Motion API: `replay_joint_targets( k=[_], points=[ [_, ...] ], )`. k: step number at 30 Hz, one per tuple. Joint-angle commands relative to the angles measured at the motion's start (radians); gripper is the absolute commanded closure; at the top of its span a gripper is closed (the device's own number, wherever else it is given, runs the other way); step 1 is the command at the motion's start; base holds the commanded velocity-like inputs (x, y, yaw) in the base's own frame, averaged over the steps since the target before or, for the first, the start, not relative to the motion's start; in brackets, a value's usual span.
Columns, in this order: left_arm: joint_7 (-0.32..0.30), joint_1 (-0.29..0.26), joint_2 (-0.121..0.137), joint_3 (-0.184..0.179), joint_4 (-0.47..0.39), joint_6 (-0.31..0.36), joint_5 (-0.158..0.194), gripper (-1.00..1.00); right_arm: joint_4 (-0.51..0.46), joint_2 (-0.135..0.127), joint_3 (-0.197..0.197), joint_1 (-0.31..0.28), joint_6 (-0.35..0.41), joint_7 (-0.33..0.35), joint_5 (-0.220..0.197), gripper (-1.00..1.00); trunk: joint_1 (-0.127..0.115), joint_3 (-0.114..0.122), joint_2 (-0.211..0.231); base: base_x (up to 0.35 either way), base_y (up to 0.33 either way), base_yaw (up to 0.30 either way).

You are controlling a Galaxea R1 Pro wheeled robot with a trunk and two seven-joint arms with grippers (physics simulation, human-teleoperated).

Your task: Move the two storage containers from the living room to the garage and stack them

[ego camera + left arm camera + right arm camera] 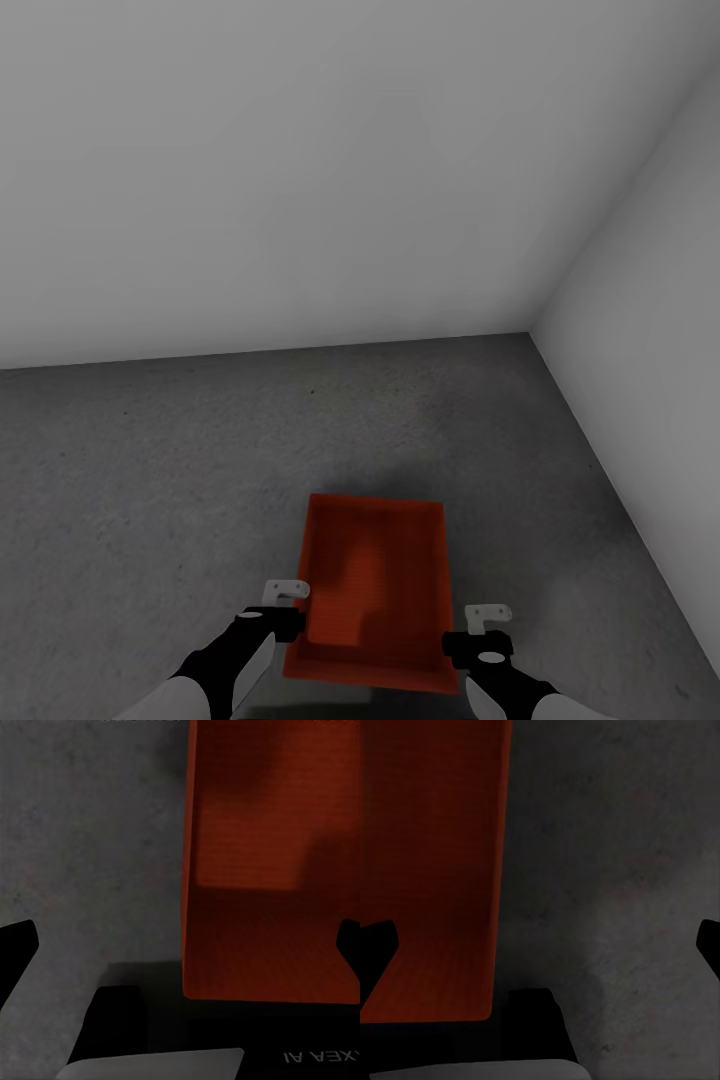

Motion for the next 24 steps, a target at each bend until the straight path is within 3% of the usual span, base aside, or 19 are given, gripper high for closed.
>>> replay_joint_targets(
  k=[1,24],
  points=[
    [0.008,0.0,0.001,-0.008,-0.002,0.005,0.01,-1.0,0.0,0.0,0.008,0.0,-0.004,-0.004,-0.011,-1.0,0.0,-0.001,0.0,0.0,0.0,0.0],
    [0.007,0.0,0.001,-0.008,-0.01,0.005,0.011,-1.0,0.0,-0.001,0.008,0.0,-0.004,-0.004,-0.011,-1.0,0.0,-0.001,0.0,0.0,0.0,0.0]
  ],
)
